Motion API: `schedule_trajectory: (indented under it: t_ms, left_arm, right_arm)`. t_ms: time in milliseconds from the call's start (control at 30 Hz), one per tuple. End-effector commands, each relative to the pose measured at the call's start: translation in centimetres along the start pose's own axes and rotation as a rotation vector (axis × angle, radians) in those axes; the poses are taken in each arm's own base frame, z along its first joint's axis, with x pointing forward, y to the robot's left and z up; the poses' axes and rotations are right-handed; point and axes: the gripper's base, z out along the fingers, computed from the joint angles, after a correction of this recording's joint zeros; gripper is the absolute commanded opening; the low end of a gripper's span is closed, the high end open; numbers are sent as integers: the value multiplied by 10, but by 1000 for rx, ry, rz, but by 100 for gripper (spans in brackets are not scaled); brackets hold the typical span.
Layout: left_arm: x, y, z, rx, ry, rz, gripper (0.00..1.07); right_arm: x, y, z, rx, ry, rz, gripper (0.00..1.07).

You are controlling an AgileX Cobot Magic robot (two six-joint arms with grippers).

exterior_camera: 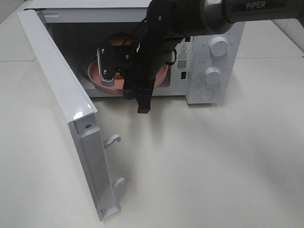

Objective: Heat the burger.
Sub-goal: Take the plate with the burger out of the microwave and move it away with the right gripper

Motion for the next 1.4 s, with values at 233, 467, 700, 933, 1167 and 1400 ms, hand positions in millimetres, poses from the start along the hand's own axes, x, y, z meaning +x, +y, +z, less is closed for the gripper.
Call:
schedule_trajectory:
  t_ms: [233,467,700,933,1167,1400]
  left_arm:
    - [1,0,-2,-2,-16,-2,104]
    - [1,0,-2,-2,-16,-2,104]
    - [1,0,-2,-2,-16,-3,104]
    - [1,0,-2,-2,-16,-2,104]
    - [1,0,-2,-2,-16,-2,104]
    - [1,0,-2,-2,-16,-2,104]
  right_arm:
    - [2,2,-20,157,-40,-71,0]
    - [3,4,-33,234,-59,-99,0]
    - [4,9,-41,289,-71,-116,0]
    - [6,15,-48,320,-74,-145,0]
    - [13,30,-58,346,-71,-171,0]
    - [19,43,-70,371,-70,-195,0]
